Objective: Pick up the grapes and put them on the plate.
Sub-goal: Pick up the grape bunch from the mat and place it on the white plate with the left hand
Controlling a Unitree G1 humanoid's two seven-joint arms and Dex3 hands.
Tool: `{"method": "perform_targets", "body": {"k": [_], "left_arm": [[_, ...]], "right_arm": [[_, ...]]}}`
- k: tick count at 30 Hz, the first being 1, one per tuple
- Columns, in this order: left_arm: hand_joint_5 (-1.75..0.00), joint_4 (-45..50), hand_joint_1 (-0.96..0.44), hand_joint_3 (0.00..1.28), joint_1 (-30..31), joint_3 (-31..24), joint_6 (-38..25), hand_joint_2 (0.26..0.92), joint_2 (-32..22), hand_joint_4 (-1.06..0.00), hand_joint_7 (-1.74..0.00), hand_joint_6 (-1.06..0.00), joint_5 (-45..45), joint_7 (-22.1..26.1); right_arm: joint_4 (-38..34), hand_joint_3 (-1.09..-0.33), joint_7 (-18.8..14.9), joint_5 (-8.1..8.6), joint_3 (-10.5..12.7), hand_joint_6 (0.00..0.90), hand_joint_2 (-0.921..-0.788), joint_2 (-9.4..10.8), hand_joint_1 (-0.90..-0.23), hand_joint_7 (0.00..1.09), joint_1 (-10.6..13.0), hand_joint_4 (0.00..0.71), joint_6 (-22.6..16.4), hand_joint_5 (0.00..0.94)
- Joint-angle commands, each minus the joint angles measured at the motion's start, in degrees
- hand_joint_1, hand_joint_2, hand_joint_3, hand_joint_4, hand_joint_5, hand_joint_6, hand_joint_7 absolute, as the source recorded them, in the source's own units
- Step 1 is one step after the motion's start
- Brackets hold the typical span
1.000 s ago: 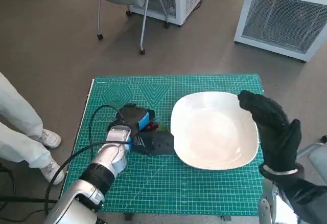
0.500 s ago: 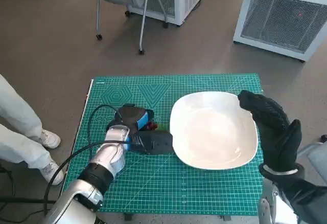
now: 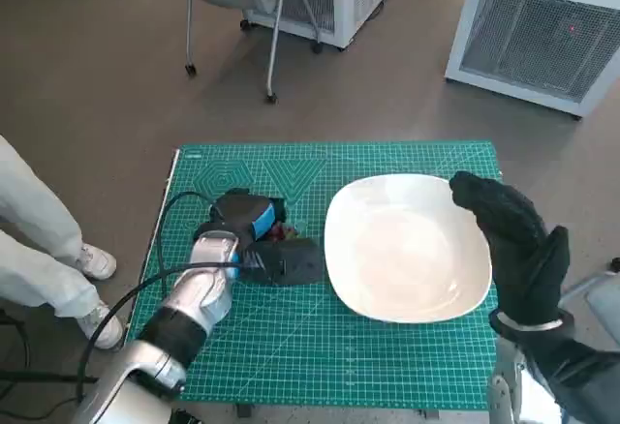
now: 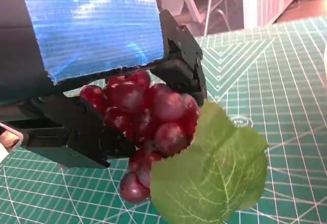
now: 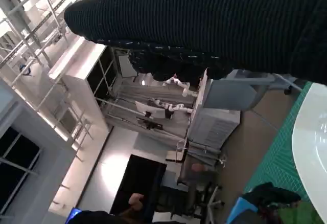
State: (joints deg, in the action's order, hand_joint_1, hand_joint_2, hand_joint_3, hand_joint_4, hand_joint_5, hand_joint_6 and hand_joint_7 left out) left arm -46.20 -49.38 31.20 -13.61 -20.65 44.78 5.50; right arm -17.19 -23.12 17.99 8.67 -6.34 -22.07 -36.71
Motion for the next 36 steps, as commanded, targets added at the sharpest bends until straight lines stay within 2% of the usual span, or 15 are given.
{"method": "perform_targets", "body": {"k": [1, 9, 19, 28, 36], "left_arm": [[-1.53, 6.4, 0.01, 0.27, 2.0, -0.9, -1.5, 0.921, -2.1, -0.44, -1.23, -0.46, 0.4, 1.8], [-1.40, 18.4, 0.00, 0.18, 5.0, -2.6, -4.1, 0.921, -5.5, -0.54, -1.18, -0.54, 1.4, 5.2], [-1.41, 35.5, 0.00, 0.10, 9.3, -6.6, -6.4, 0.918, -9.1, -0.62, -0.95, -0.67, 2.9, 8.9], [-1.33, 44.8, 0.00, 0.06, 12.3, -9.5, -6.4, 0.905, -10.3, -0.69, -0.89, -0.74, 4.2, 9.5], [-1.26, 47.7, 0.00, 0.05, 14.8, -11.7, -4.3, 0.900, -10.4, -0.73, -0.91, -0.74, 4.2, 7.5]], "right_arm": [[-0.5, -0.554, -0.4, 0.43, -0.1, 0.242, -0.921, 0.3, -0.475, 0.82, 0.4, 0.656, 0.2, 0.012], [-0.6, -0.554, -0.5, 0.82, 0.1, 0.243, -0.921, 0.2, -0.476, 0.82, 0.4, 0.656, 0.3, 0.012], [-0.5, -0.554, -0.4, 0.90, 0.2, 0.244, -0.921, 0.3, -0.477, 0.82, 0.3, 0.656, 0.7, 0.012], [-0.9, -0.551, -0.4, 1.21, 0.3, 0.245, -0.921, 0.3, -0.477, 0.82, 0.0, 0.656, 0.7, 0.013], [-1.1, -0.551, -0.5, 1.54, 0.2, 0.247, -0.921, 0.5, -0.474, 0.81, -0.2, 0.657, 0.7, 0.013]]}}
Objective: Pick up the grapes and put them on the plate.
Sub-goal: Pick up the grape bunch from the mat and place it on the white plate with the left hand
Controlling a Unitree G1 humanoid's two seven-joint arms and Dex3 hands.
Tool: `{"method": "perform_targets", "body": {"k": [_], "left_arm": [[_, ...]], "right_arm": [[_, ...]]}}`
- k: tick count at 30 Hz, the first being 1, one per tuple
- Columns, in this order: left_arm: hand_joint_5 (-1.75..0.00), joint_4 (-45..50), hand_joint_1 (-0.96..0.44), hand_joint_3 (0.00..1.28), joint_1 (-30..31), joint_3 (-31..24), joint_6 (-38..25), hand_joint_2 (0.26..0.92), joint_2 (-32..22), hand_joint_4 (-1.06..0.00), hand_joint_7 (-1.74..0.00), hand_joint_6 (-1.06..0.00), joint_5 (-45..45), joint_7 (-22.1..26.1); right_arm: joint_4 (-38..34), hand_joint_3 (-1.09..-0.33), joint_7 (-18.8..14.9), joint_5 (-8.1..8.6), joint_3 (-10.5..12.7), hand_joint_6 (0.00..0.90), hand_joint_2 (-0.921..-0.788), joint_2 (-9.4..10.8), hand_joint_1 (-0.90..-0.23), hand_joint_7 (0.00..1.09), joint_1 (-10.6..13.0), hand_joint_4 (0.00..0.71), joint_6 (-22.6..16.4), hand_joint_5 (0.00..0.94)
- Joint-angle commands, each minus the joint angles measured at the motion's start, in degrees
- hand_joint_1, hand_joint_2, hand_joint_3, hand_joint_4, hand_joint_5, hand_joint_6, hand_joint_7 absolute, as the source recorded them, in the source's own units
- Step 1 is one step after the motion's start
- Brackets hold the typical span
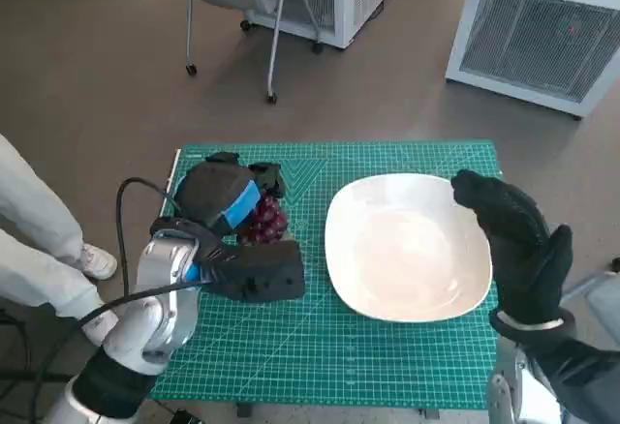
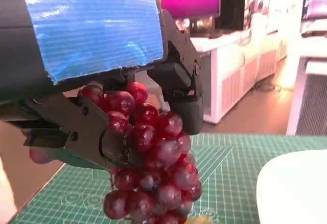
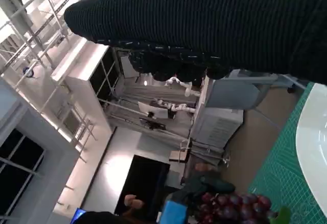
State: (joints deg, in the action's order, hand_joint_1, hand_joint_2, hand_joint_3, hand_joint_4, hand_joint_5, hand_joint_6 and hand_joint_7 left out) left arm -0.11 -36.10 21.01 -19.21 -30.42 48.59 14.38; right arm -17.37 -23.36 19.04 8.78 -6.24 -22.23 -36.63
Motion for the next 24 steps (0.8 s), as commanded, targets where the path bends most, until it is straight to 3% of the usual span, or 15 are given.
{"method": "perform_targets", "body": {"k": [1, 24], "left_arm": [[-1.25, 1.6, 0.00, 0.05, 1.7, -1.7, 1.6, 0.899, -0.6, -0.74, -0.91, -0.74, 0.3, -1.5], [-1.27, 3.3, 0.00, 0.05, 0.7, -3.3, 3.2, 0.903, 0.5, -0.73, -0.88, -0.75, 1.4, 0.8]], "right_arm": [[-0.9, -0.551, -0.3, 0.55, 0.1, 0.247, -0.921, 0.4, -0.474, 0.81, 0.0, 0.657, 0.6, 0.013], [-0.7, -0.551, 0.0, 0.58, 0.1, 0.248, -0.921, 0.9, -0.474, 0.81, 0.5, 0.657, 0.5, 0.013]]}}
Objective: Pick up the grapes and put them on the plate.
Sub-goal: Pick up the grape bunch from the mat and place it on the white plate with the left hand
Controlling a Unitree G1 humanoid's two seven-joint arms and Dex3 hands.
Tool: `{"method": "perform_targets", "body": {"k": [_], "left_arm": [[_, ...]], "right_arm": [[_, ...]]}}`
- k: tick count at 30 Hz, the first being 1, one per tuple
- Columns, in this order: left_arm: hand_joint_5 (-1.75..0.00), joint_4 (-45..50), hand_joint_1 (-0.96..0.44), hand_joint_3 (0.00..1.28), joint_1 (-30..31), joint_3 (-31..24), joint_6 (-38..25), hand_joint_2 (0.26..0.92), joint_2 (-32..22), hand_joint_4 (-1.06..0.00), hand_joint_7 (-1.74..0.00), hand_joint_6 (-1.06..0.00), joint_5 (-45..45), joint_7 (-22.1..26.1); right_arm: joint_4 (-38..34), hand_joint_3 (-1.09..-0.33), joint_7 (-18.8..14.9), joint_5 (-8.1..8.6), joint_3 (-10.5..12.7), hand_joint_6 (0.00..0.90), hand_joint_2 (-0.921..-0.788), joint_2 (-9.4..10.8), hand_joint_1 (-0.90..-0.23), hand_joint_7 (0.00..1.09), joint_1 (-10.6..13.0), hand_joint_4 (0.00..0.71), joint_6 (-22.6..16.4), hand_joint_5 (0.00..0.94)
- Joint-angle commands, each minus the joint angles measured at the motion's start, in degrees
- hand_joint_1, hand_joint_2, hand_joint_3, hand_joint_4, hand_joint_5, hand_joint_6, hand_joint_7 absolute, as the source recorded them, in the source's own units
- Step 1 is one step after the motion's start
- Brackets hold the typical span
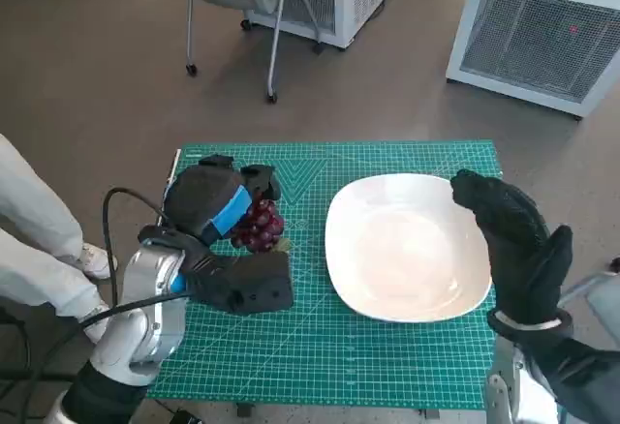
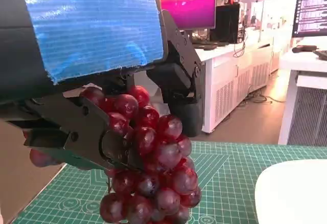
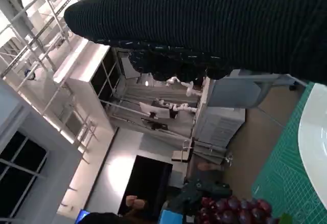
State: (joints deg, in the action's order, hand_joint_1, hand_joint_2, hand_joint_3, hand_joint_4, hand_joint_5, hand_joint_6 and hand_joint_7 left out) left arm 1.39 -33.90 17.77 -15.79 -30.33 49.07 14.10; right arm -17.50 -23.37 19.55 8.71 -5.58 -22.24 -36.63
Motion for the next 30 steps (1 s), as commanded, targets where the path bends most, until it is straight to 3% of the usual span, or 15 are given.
{"method": "perform_targets", "body": {"k": [1, 8, 17, 22, 25, 28, 30], "left_arm": [[-1.28, 1.9, 0.00, 0.05, -1.7, 0.0, -0.3, 0.903, 0.6, -0.73, -0.87, -0.75, 1.1, 1.3], [-1.21, 3.7, 0.00, 0.07, -5.2, 1.1, -1.1, 0.918, 2.5, -0.66, -1.13, -0.66, 2.8, 4.0], [-1.21, 5.3, 0.00, 0.07, -11.5, 3.1, -0.2, 0.920, 6.2, -0.69, -1.11, -0.63, 5.6, 5.8], [-1.33, 4.1, 0.00, 0.18, -15.4, 4.6, 1.2, 0.910, 8.8, -0.55, -1.26, -0.55, 6.5, 5.5], [-1.49, 3.0, 0.01, 0.43, -17.6, 5.6, 2.0, 0.788, 10.2, -0.50, -1.23, -0.55, 6.8, 5.5], [-1.52, 1.7, 0.00, 0.73, -19.7, 6.3, 3.2, 0.628, 11.6, -0.52, -1.41, -0.51, 6.9, 5.2], [-1.50, 1.0, 0.00, 0.85, -20.9, 6.7, 4.2, 0.562, 12.5, -0.54, -1.51, -0.48, 6.8, 4.8]], "right_arm": [[-0.5, -0.551, 0.0, 0.07, 0.2, 0.248, -0.921, 0.2, -0.474, 0.81, 0.5, 0.658, 0.5, 0.013], [-0.1, -0.550, 0.0, 0.16, 0.5, 0.249, -0.921, -0.1, -0.474, 0.81, 0.8, 0.658, 0.7, 0.013], [-0.1, -0.549, -0.1, 0.34, 0.8, 0.250, -0.921, -0.3, -0.476, 0.81, 1.1, 0.658, 0.8, 0.013], [0.2, -0.548, 0.1, 0.22, 0.7, 0.251, -0.921, -0.3, -0.480, 0.81, 1.5, 0.658, 0.7, 0.013], [0.5, -0.548, 0.2, 0.16, 0.8, 0.251, -0.921, -0.4, -0.481, 0.81, 1.8, 0.658, 0.7, 0.013], [0.9, -0.548, 0.3, 0.05, 0.9, 0.251, -0.921, -0.5, -0.482, 0.81, 2.2, 0.658, 0.7, 0.013], [1.2, -0.547, 0.4, 0.04, 1.0, 0.251, -0.921, -0.6, -0.483, 0.81, 2.5, 0.658, 0.7, 0.013]]}}
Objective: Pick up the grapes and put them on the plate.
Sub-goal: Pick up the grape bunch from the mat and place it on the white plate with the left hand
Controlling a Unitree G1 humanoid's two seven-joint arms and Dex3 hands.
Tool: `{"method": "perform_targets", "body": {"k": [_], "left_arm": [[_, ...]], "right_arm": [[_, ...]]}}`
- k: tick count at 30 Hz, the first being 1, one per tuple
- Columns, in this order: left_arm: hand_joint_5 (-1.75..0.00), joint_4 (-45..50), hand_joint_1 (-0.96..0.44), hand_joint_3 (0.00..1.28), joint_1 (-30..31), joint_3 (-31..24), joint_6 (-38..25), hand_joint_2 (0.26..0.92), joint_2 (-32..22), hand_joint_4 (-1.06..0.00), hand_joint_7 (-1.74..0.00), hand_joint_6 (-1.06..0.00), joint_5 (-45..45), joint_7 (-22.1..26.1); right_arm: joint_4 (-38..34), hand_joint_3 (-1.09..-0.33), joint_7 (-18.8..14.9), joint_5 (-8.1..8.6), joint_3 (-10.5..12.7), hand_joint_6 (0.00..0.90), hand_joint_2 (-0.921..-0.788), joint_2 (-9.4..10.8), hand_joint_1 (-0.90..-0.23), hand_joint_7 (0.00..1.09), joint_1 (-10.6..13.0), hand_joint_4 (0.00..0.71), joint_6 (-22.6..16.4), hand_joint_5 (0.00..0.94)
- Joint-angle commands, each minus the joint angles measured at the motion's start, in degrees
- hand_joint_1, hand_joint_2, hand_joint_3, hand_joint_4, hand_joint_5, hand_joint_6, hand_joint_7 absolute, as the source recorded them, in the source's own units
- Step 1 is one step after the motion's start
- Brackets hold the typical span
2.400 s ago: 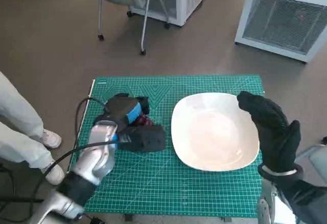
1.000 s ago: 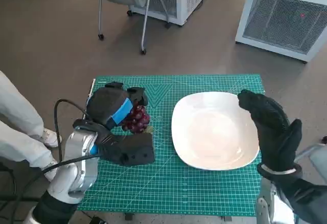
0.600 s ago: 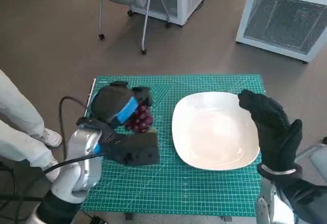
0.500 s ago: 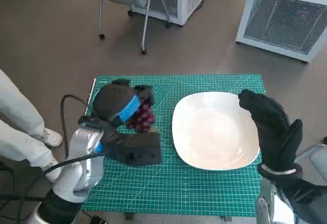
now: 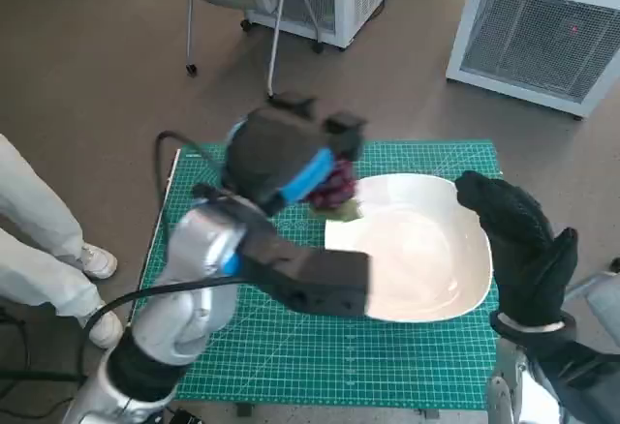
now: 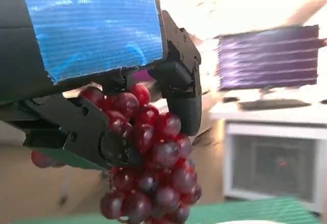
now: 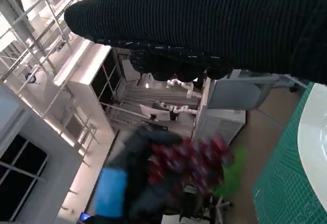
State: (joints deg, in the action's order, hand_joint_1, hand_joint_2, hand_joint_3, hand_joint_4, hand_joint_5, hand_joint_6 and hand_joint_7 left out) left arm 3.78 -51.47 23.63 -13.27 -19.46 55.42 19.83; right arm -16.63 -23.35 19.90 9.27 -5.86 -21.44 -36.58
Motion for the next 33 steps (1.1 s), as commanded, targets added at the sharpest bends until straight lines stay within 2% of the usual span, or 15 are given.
{"method": "perform_targets", "body": {"k": [1, 8, 9, 10, 12, 14, 16, 18, 23, 26, 27, 28, 31, 32, 33], "left_arm": [[-1.50, -1.7, 0.00, 0.87, -4.0, 1.0, 2.3, 0.554, 2.0, -0.54, -1.53, -0.48, 0.2, -1.4], [-1.58, -3.6, 0.00, 0.75, -6.3, 0.5, 5.2, 0.673, 4.6, -0.39, -1.55, -0.39, -1.8, -2.8], [-1.61, -3.7, 0.04, 0.75, -6.4, 0.4, 5.4, 0.685, 5.0, -0.37, -1.47, -0.38, -2.2, -2.8], [-1.63, -3.7, 0.09, 0.76, -6.4, 0.3, 5.5, 0.692, 5.4, -0.36, -1.30, -0.39, -2.6, -2.8], [-1.69, -3.9, 0.23, 0.78, -6.5, 0.1, 5.4, 0.699, 6.3, -0.34, -0.80, -0.42, -3.4, -2.8], [-1.72, -4.1, 0.31, 0.79, -6.6, 0.1, 5.1, 0.708, 7.1, -0.33, -0.45, -0.46, -3.9, -2.5], [-1.73, -4.4, 0.34, 0.78, -6.7, 0.2, 4.8, 0.719, 7.8, -0.32, -0.28, -0.48, -4.1, -2.2], [-1.74, -4.8, 0.35, 0.77, -6.9, 0.4, 4.6, 0.726, 8.2, -0.31, -0.18, -0.49, -4.4, -1.9], [-1.71, -5.1, 0.37, 0.78, -7.0, 0.9, 4.6, 0.701, 8.6, -0.36, -0.09, -0.49, -4.2, -0.9], [-1.58, -5.2, 0.37, 0.57, -7.1, 1.4, 4.3, 0.782, 8.6, -0.43, -0.08, -0.50, -3.4, -0.5], [-1.45, -5.2, 0.34, 0.48, -7.2, 1.5, 4.3, 0.820, 8.4, -0.45, -0.07, -0.50, -3.1, -0.3], [-1.29, -5.2, 0.32, 0.44, -7.1, 1.6, 4.4, 0.841, 8.3, -0.47, -0.07, -0.50, -3.0, -0.3], [-0.55, -5.4, 0.21, 0.43, -7.0, 1.7, 5.5, 0.847, 7.6, -0.50, -0.07, -0.53, -3.2, -0.4], [-0.36, -5.4, 0.19, 0.45, -6.9, 1.6, 5.8, 0.838, 7.4, -0.49, -0.07, -0.54, -3.5, -0.3], [-0.24, -5.5, 0.19, 0.47, -6.8, 1.5, 6.0, 0.828, 7.4, -0.48, -0.08, -0.56, -3.9, -0.2]], "right_arm": [[0.4, -0.547, 0.4, -0.29, 0.6, 0.251, -0.921, -0.4, -0.483, 0.81, 1.9, 0.658, 0.6, 0.013], [0.9, -0.542, 0.7, -0.44, 1.1, 0.253, -0.921, -0.6, -0.486, 0.80, 2.8, 0.659, 0.2, 0.013], [1.1, -0.542, 0.8, -0.55, 1.2, 0.254, -0.921, -0.5, -0.487, 0.80, 2.9, 0.659, 0.2, 0.013], [1.2, -0.541, 0.9, -0.68, 1.2, 0.255, -0.921, -0.5, -0.488, 0.79, 3.1, 0.659, 0.0, 0.013], [1.5, -0.539, 1.2, -0.92, 1.4, 0.257, -0.921, -0.6, -0.491, 0.79, 3.5, 0.660, -0.2, 0.013], [1.6, -0.538, 1.4, -1.11, 1.5, 0.258, -0.921, -0.6, -0.491, 0.79, 3.7, 0.660, -0.3, 0.013], [1.6, -0.537, 1.6, -1.24, 1.6, 0.262, -0.921, -0.6, -0.492, 0.78, 3.8, 0.660, -0.5, 0.013], [1.6, -0.534, 1.9, -1.43, 1.8, 0.269, -0.921, -0.6, -0.493, 0.76, 3.9, 0.661, -0.6, 0.013], [2.1, -0.531, 2.7, -2.15, 2.0, 0.282, -0.921, -0.5, -0.496, 0.74, 4.3, 0.663, -0.8, 0.013], [2.3, -0.530, 3.1, -2.59, 2.1, 0.286, -0.921, -0.5, -0.496, 0.74, 4.5, 0.664, -0.9, 0.013], [2.4, -0.530, 3.2, -2.72, 2.1, 0.286, -0.921, -0.5, -0.496, 0.74, 4.6, 0.664, -0.9, 0.013], [2.5, -0.530, 3.3, -2.80, 2.2, 0.287, -0.921, -0.6, -0.495, 0.74, 4.7, 0.664, -0.9, 0.013], [2.6, -0.529, 3.5, -2.83, 2.2, 0.290, -0.921, -0.6, -0.494, 0.73, 4.8, 0.661, -0.9, 0.011], [2.7, -0.528, 3.6, -2.82, 2.2, 0.291, -0.921, -0.7, -0.492, 0.73, 4.9, 0.660, -0.9, 0.011], [2.7, -0.528, 3.6, -2.81, 2.2, 0.291, -0.921, -0.7, -0.491, 0.73, 4.9, 0.659, -0.8, 0.010]]}}
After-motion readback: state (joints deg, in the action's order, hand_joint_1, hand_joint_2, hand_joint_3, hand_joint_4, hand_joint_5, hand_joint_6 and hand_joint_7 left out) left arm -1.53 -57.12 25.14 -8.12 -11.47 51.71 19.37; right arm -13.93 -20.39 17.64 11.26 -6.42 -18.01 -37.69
